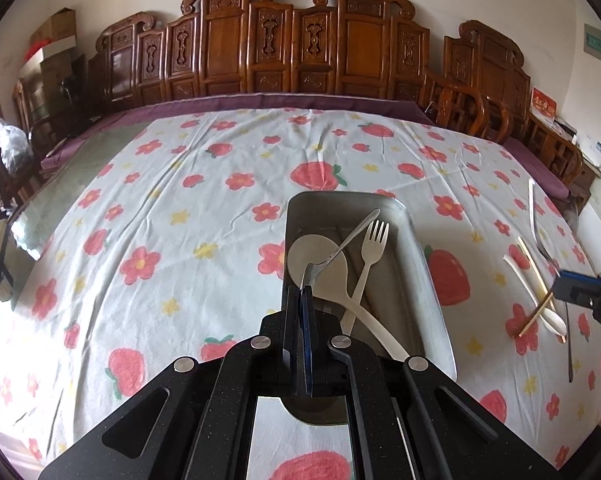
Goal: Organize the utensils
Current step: 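Carry the steel spoon into the steel tray and open the left gripper, then lower the steel fork into the steel tray and open the right gripper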
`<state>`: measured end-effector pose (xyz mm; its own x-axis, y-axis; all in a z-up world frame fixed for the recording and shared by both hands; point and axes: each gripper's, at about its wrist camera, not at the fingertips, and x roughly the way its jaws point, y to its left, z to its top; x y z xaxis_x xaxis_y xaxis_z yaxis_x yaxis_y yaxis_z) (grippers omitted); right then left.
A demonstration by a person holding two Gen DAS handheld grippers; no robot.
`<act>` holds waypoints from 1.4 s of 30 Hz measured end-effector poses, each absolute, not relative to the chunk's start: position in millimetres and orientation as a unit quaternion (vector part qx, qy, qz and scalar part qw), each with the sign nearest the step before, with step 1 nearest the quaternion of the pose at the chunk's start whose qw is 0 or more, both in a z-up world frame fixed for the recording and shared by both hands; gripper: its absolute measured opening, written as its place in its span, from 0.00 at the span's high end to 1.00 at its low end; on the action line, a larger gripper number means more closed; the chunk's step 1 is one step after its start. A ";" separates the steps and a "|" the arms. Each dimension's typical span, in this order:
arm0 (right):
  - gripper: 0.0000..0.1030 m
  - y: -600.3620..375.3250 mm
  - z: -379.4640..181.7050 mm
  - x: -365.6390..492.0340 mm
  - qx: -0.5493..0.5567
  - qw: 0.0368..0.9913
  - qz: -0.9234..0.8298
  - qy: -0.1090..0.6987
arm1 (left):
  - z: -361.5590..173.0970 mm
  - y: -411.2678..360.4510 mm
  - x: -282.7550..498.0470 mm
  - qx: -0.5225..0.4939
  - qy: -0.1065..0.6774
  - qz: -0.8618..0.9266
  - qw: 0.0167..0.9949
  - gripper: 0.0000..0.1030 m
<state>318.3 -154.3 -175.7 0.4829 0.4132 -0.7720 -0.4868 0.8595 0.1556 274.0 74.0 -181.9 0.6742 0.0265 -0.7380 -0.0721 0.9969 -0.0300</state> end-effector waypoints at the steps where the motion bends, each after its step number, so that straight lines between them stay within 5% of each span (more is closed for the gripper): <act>1: 0.92 -149.0 -174.6 320.9 -0.042 0.859 0.265 0.436 | -181.6 74.3 274.2 -0.032 0.403 0.023 0.914 0.99; 23: 0.92 -73.5 -177.3 349.1 -0.064 0.843 0.294 0.445 | -191.4 59.9 282.4 -0.020 0.417 -0.031 0.908 0.98; 27: 0.92 -69.9 -176.2 350.0 -0.065 0.843 0.294 0.446 | -181.1 61.1 277.3 -0.020 0.400 -0.036 0.915 0.81; 42: 0.92 -28.8 -193.2 363.6 -0.039 0.831 0.304 0.464 | -150.6 119.4 270.3 -0.023 0.359 0.023 0.933 0.74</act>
<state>363.6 -28.8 -193.2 0.3844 0.4691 -0.7951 -0.5415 0.8121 0.2173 270.3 119.4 -150.6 0.7411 0.0259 -0.6709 -0.0595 0.9979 -0.0272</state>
